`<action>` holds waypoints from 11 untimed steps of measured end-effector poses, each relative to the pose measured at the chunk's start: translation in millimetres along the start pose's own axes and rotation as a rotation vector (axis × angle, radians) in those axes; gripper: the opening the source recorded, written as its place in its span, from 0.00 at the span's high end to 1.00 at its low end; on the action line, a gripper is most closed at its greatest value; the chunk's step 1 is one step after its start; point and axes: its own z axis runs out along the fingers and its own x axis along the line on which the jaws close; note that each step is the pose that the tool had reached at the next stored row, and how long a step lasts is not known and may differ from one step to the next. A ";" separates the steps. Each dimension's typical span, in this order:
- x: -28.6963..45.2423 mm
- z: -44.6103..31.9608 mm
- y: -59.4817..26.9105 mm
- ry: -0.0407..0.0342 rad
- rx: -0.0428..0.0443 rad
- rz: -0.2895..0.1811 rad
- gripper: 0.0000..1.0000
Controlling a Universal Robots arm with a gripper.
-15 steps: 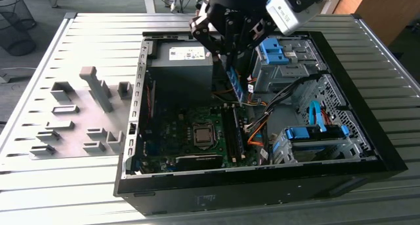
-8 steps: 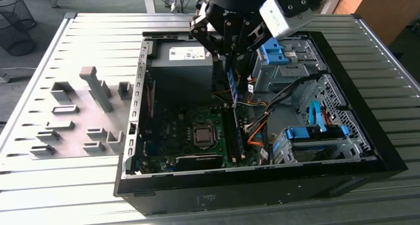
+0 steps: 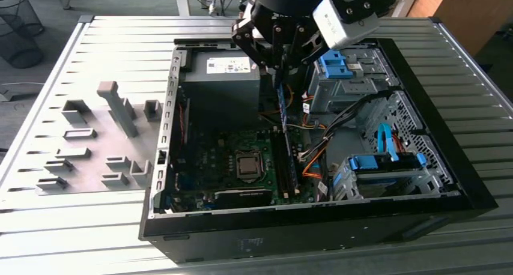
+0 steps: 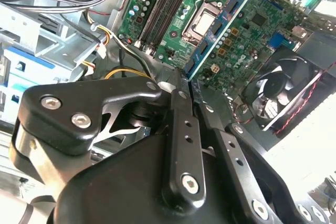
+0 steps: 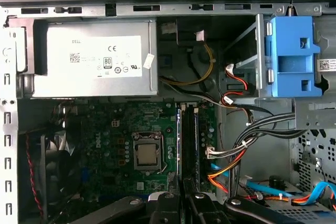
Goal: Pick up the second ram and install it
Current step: 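Insert the second ram into the second slot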
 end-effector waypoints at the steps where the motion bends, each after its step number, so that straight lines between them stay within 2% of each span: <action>1: 0.0 0.8 0.0 -0.0001 -0.0002 0.000 0.86; 11: 0.2 15.7 -0.3 0.0000 0.0002 0.000 0.86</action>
